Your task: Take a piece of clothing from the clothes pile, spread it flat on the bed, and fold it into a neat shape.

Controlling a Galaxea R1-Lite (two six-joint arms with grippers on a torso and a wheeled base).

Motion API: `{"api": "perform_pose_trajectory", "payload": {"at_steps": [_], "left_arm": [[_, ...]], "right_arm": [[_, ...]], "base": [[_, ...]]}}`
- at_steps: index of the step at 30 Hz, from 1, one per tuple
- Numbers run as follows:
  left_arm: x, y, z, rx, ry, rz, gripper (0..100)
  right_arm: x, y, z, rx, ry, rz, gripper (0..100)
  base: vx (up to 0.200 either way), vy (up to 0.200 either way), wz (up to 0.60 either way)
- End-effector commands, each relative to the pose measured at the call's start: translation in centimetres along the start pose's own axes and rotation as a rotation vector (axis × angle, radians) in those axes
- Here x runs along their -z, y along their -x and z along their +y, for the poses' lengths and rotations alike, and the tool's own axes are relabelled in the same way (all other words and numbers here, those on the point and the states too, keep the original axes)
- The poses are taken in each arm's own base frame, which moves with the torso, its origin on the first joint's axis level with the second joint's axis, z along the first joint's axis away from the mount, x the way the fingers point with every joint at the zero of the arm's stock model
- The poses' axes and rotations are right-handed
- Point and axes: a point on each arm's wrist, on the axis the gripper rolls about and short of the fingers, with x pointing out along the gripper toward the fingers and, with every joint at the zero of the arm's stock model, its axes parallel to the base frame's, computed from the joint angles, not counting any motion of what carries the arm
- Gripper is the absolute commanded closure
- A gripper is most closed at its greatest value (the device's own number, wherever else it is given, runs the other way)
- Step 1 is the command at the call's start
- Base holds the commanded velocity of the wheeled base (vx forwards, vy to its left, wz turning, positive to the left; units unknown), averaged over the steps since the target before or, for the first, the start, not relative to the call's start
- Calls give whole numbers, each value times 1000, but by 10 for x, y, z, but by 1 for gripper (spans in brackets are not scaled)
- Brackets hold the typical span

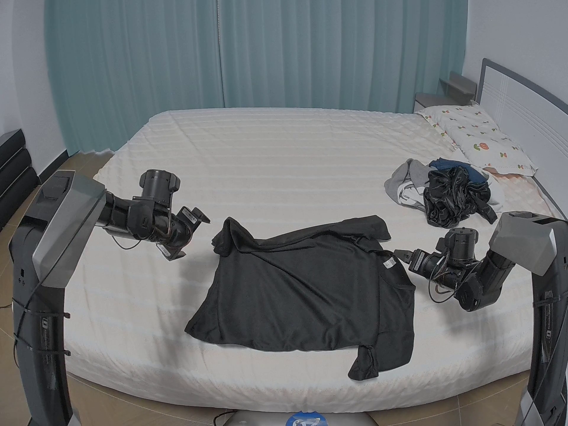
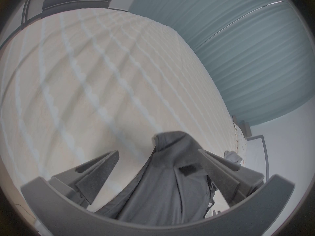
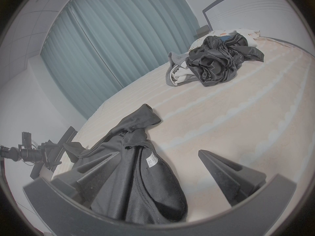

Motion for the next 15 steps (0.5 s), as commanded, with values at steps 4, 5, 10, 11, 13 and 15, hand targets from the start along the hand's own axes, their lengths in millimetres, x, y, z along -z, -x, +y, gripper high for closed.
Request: {"api": "perform_pose_trajectory", "payload": {"at_steps": [4, 5, 10, 11, 13, 15], "left_arm": [[26, 46, 20, 71, -14, -14, 0], [28, 47, 23, 67, -12, -9, 0], [41, 52, 34, 26, -11, 20, 0], [43, 54, 36, 20, -12, 22, 0], [49, 59, 39, 10, -14, 35, 0], [55, 65, 44, -1, -15, 47, 0]], "right_arm": [[26, -33, -2, -20, 4, 70, 100], [28, -34, -2, -21, 5, 77, 100], [21, -36, -9, -16, -7, 51, 100], [17, -35, -12, -11, -18, 37, 100], [8, -31, -17, 0, -35, 15, 100], [-6, -25, -22, 9, -55, -15, 100]], "base": [[0, 0, 0], [0, 0, 0], [0, 0, 0], [0, 0, 0], [0, 0, 0], [0, 0, 0]]}}
